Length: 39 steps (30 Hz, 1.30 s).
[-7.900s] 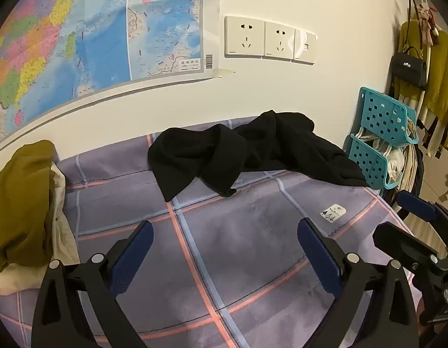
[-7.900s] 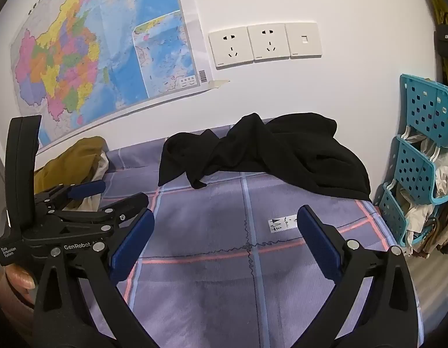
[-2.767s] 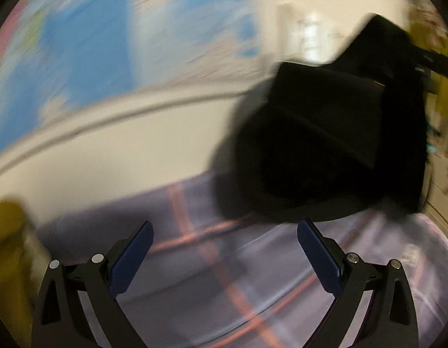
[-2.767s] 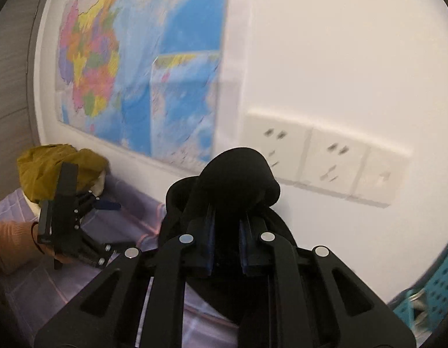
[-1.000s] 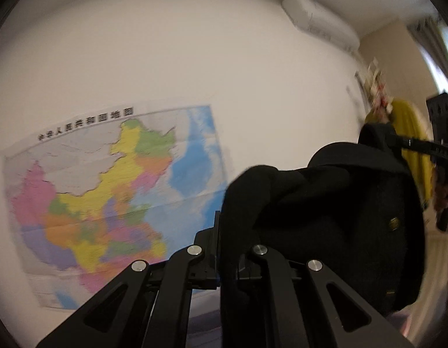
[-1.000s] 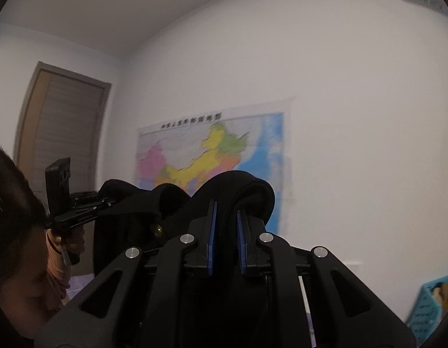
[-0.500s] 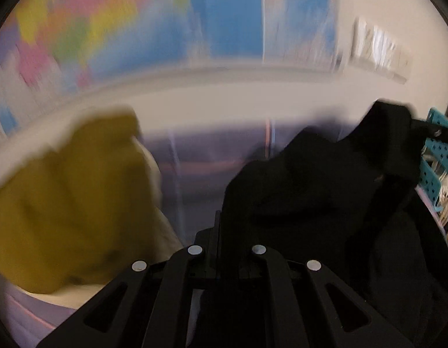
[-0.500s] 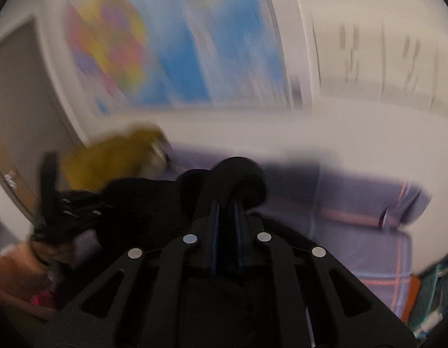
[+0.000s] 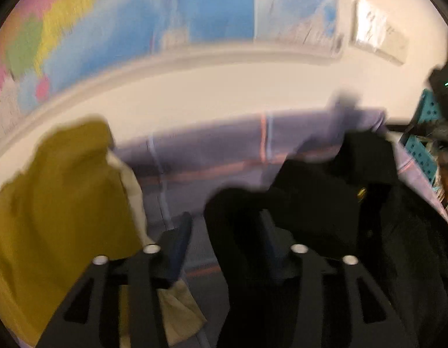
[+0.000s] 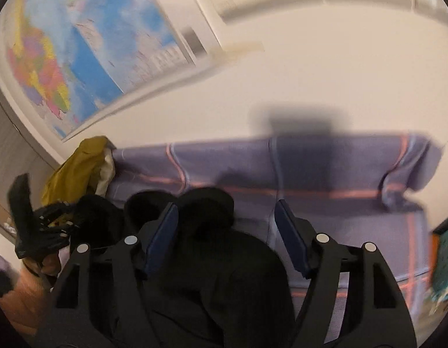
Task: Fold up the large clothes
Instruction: 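Lift the black shirt high with both grippers and shake it out, then lower the black shirt onto the bed with both grippers, spreading it flat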
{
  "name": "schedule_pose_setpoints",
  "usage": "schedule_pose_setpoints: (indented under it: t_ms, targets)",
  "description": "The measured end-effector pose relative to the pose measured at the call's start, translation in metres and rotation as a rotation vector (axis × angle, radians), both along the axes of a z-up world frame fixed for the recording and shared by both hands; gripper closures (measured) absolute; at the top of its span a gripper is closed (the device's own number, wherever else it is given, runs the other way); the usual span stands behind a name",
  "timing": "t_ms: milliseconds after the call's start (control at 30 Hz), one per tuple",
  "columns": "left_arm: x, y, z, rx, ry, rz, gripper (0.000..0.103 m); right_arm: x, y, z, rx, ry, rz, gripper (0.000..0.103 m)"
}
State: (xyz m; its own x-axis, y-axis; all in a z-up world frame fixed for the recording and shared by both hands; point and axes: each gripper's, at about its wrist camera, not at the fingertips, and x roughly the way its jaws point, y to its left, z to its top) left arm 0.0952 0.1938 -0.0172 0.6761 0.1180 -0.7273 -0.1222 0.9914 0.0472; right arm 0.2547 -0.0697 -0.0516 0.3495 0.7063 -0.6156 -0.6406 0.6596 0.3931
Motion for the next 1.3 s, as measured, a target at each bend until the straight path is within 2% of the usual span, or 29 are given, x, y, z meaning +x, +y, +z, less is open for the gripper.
schedule_pose_setpoints:
  t_ms: [33,67,100,133,200,267,300,367,400,433,467,500,533,600,667,733,767,800,833,867,900,933,967,1000,1067,1133,1200,1300]
  targets:
    - [-0.006,-0.002,0.012,0.007,-0.054,-0.026,0.037,0.006,0.003,-0.006,0.011,0.047,0.01,0.034]
    - [-0.006,-0.004,0.02,0.009,-0.089,-0.051,0.03,0.01,0.007,-0.01,0.009,0.067,0.012,0.034]
    - [-0.005,-0.008,0.03,0.009,-0.117,-0.087,0.025,0.011,0.01,-0.01,0.012,0.066,0.013,0.033]
    - [0.0,-0.014,0.035,0.012,-0.122,-0.124,0.024,0.013,0.016,-0.011,0.022,0.075,0.027,0.031]
    - [0.019,-0.024,0.033,0.013,-0.078,-0.164,0.02,0.018,0.027,-0.009,0.043,0.104,0.049,0.031]
    - [0.047,-0.032,0.018,-0.021,0.011,-0.175,0.02,0.023,0.037,-0.009,0.046,0.147,0.075,0.031]
    - [0.067,-0.036,0.002,-0.034,0.086,-0.17,0.021,0.026,0.041,-0.01,0.039,0.165,0.076,0.031]
    - [0.093,-0.045,-0.021,-0.004,0.194,-0.146,0.028,0.028,0.05,-0.015,0.018,0.22,0.109,0.041]
    - [0.103,-0.048,-0.034,0.002,0.228,-0.148,0.038,0.025,0.054,-0.018,0.001,0.229,0.131,0.047]
    - [0.106,-0.05,-0.04,-0.009,0.245,-0.156,0.046,0.02,0.057,-0.017,-0.021,0.21,0.147,0.06]
    - [0.108,-0.051,-0.045,-0.039,0.258,-0.175,0.063,0.012,0.056,-0.012,-0.043,0.158,0.172,0.069]
    - [0.106,-0.051,-0.045,-0.062,0.262,-0.192,0.071,0.007,0.052,-0.008,-0.025,0.136,0.196,0.077]
    - [0.103,-0.051,-0.041,-0.037,0.236,-0.179,0.083,0.003,0.046,-0.001,0.0,0.113,0.201,0.08]
    - [0.098,-0.045,-0.025,0.0,0.173,-0.132,0.098,-0.007,0.03,0.016,0.045,0.031,0.214,0.082]
    - [0.088,-0.032,0.005,-0.042,0.054,-0.086,0.098,-0.021,0.018,0.037,0.064,-0.118,0.213,0.082]
    - [0.083,-0.023,0.024,-0.04,-0.02,-0.049,0.098,-0.025,0.013,0.039,0.062,-0.193,0.201,0.079]
    - [0.082,-0.025,0.024,-0.031,-0.018,-0.059,0.098,-0.023,0.013,0.034,0.039,-0.181,0.207,0.075]
    - [0.083,-0.028,0.02,-0.012,-0.002,-0.065,0.098,-0.017,0.019,0.02,-0.021,-0.132,0.206,0.068]
    - [0.085,-0.033,0.009,0.028,0.028,-0.063,0.097,-0.011,0.022,0.011,-0.075,-0.104,0.186,0.058]
    - [0.089,-0.038,-0.01,0.091,0.086,-0.055,0.097,-0.008,0.025,0.0,-0.13,-0.088,0.157,0.055]
    - [0.092,-0.04,-0.02,0.126,0.114,-0.043,0.094,-0.005,0.026,-0.01,-0.198,-0.074,0.124,0.053]
    - [0.097,-0.043,-0.036,0.169,0.146,-0.022,0.09,-0.003,0.022,-0.014,-0.208,-0.06,0.108,0.044]
    - [0.098,-0.04,-0.044,0.165,0.159,-0.014,0.087,-0.002,0.01,-0.013,-0.171,-0.031,0.082,0.038]
    - [0.096,-0.038,-0.043,0.145,0.154,-0.007,0.078,-0.004,-0.002,-0.01,-0.129,-0.02,0.066,0.034]
    - [0.089,-0.028,-0.036,0.097,0.114,0.002,0.065,-0.015,-0.029,-0.003,-0.069,-0.001,0.073,0.031]
    - [0.072,-0.024,-0.02,0.078,0.046,-0.023,0.048,-0.027,-0.049,-0.001,-0.093,-0.014,0.058,0.029]
    - [0.051,-0.024,-0.008,0.115,0.009,-0.035,0.046,-0.047,-0.068,-0.004,-0.141,-0.007,0.067,0.029]
    - [0.022,-0.021,-0.003,0.147,0.0,-0.043,0.035,-0.082,-0.089,-0.017,-0.21,0.006,0.075,0.032]
